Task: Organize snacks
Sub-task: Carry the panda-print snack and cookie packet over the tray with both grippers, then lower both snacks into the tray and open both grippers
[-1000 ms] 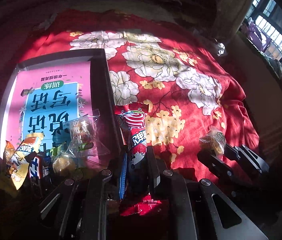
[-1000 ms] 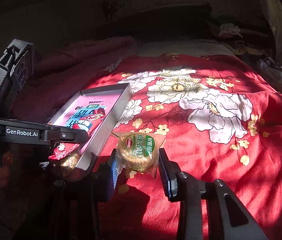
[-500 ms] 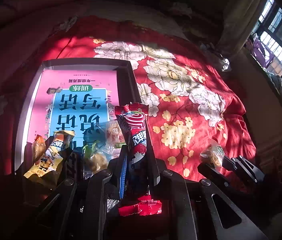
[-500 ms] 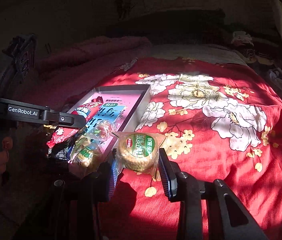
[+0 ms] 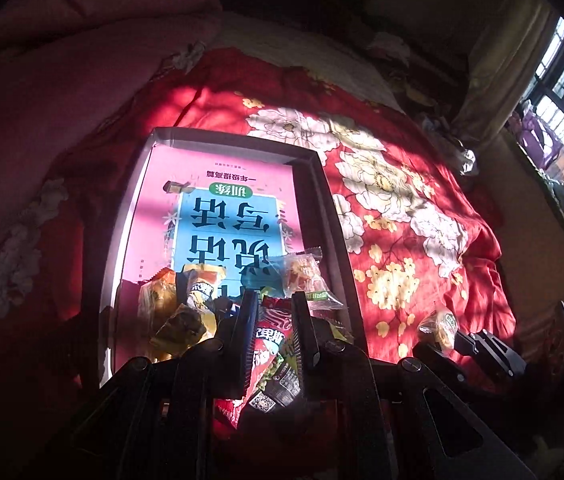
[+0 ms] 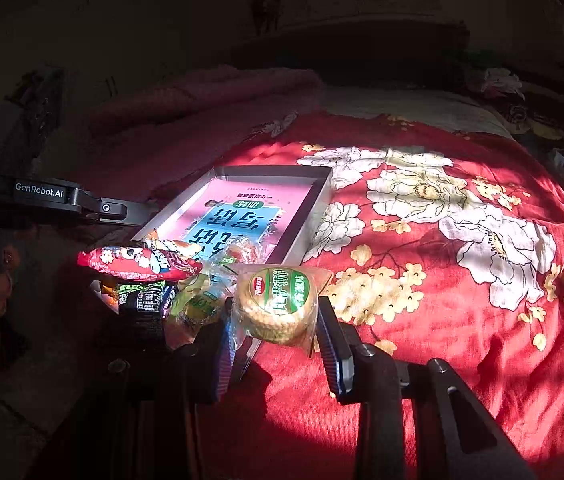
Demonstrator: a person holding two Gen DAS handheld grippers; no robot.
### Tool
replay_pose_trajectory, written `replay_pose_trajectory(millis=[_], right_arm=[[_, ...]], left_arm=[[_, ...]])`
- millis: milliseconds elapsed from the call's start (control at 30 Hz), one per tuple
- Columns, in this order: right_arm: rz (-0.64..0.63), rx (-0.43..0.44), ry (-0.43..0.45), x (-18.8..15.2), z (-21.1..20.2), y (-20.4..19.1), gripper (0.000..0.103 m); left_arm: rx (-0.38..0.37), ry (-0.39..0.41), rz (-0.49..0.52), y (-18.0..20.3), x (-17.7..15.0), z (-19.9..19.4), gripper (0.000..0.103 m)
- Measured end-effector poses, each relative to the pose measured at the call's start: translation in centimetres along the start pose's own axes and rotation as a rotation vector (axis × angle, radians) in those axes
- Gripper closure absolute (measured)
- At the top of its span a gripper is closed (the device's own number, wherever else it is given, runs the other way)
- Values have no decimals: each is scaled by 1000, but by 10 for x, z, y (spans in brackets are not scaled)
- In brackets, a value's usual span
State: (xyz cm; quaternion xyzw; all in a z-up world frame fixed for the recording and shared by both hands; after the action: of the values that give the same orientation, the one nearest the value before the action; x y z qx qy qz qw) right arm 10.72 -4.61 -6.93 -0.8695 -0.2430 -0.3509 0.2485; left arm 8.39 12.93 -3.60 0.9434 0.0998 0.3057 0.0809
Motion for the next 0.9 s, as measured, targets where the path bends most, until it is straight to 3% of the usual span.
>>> replay_pose_trajectory(millis=[300,567,900], right_arm=[[-44,33,-30,-2,15,-24,65],[-68,66,-59,-3,29,-48,65],[-66,52,-91,-6,47,-51,65]], left_arm=[[8,-14,-27,-19,-9,0,86],[-24,-71,38,-3,-23,12,86],[6,-111,87,2,-33,26,86]])
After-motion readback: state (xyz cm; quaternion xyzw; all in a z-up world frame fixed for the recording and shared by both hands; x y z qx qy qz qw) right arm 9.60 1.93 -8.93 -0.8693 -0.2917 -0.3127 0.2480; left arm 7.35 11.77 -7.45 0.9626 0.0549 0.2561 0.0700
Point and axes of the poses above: each gripper's, at about its wrist camera, not at the fingertips, and z roughly the way its jaws point, y to its right, x to its top, the point moved 6 cm from there along z, roughly the way its jaws point, and after that the axes turned 7 degrees about z, right-handed, at the moved point
